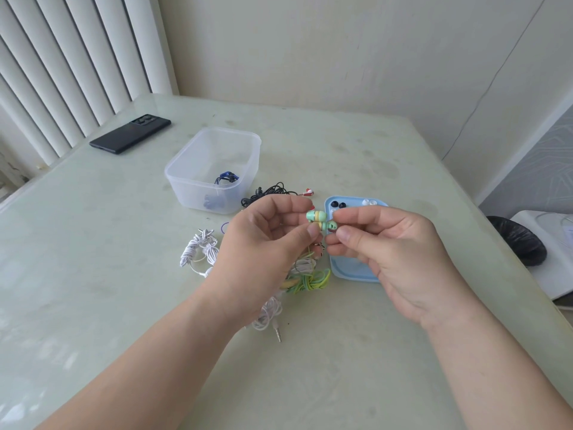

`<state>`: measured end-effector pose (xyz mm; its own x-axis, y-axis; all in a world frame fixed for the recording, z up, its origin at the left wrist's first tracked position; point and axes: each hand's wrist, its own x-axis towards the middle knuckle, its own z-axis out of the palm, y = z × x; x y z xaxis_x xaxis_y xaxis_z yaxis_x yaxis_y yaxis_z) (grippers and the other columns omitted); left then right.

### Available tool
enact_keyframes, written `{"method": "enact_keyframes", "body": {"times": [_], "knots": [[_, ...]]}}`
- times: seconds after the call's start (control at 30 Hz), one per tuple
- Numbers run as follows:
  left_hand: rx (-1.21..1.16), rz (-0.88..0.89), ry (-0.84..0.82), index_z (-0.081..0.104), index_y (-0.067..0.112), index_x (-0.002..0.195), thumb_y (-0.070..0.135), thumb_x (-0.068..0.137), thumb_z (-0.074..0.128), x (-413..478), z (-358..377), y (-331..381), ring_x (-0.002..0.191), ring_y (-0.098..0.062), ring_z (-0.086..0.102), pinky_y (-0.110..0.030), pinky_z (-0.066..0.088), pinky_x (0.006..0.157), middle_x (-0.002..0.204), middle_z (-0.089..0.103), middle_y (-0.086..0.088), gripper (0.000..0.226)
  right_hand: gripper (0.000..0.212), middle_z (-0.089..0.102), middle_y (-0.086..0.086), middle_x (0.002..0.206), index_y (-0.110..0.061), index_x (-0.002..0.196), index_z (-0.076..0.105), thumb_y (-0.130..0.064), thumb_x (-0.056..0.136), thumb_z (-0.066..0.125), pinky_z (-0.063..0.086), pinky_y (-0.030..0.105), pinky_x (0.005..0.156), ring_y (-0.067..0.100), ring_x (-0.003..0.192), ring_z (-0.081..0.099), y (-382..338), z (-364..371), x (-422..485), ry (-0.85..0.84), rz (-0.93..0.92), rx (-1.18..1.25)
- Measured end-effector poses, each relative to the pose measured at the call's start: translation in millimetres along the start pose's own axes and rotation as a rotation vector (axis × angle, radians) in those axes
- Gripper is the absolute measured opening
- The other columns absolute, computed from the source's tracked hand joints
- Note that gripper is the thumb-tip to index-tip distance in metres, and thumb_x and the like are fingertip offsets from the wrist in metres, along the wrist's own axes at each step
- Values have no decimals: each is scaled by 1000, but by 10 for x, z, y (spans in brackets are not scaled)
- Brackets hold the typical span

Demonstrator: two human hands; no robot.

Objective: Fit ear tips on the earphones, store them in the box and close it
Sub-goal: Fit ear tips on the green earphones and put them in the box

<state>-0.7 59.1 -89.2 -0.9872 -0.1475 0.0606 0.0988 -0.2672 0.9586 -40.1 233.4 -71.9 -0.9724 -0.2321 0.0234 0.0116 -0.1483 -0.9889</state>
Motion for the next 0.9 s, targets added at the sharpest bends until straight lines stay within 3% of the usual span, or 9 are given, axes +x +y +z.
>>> {"method": "enact_keyframes", "body": {"times": [0.17, 0.33, 0.5, 0.77, 0.9], "knots": [[-3, -6, -8, 69, 3, 113, -7, 91, 72, -7, 0, 6, 93, -38, 74, -42, 63, 84, 103, 77, -19, 24, 17, 77, 13, 84, 1, 96, 74, 11, 86, 65, 61, 29, 68, 23, 73, 74, -8, 28, 2, -1, 80, 107], [-32, -7, -9, 70, 4, 111, -8, 91, 71, -4, 0, 18, 86, -29, 74, -36, 63, 81, 97, 78, -14, 24, 26, 74, 16, 81, 4, 101, 72, -2, 75, 70, 60, 28, 62, 22, 69, 71, -29, 29, 3, -34, 160, 161], [-50, 6, -6, 70, 4, 110, -9, 91, 70, -7, 0, 32, 81, -25, 73, -30, 62, 77, 94, 78, -13, 23, 25, 73, 14, 80, 2, 98, 73, -3, 75, 69, 60, 28, 64, 21, 70, 69, -28, 31, -2, -64, 166, 201], [-41, 13, 0, 69, 3, 111, -8, 90, 72, -8, 0, 22, 85, -28, 75, -37, 63, 84, 98, 78, -16, 24, 18, 73, 15, 76, -1, 89, 74, -2, 72, 73, 60, 27, 63, 20, 67, 71, -21, 53, 1, -17, 164, 229], [-65, 22, 0, 69, 2, 110, -8, 90, 72, -7, 5, 25, 83, -27, 75, -34, 62, 81, 97, 78, -16, 23, 12, 71, 15, 74, -1, 86, 74, -4, 74, 72, 60, 25, 64, 20, 67, 71, -13, 79, -7, -29, 175, 231]]}}
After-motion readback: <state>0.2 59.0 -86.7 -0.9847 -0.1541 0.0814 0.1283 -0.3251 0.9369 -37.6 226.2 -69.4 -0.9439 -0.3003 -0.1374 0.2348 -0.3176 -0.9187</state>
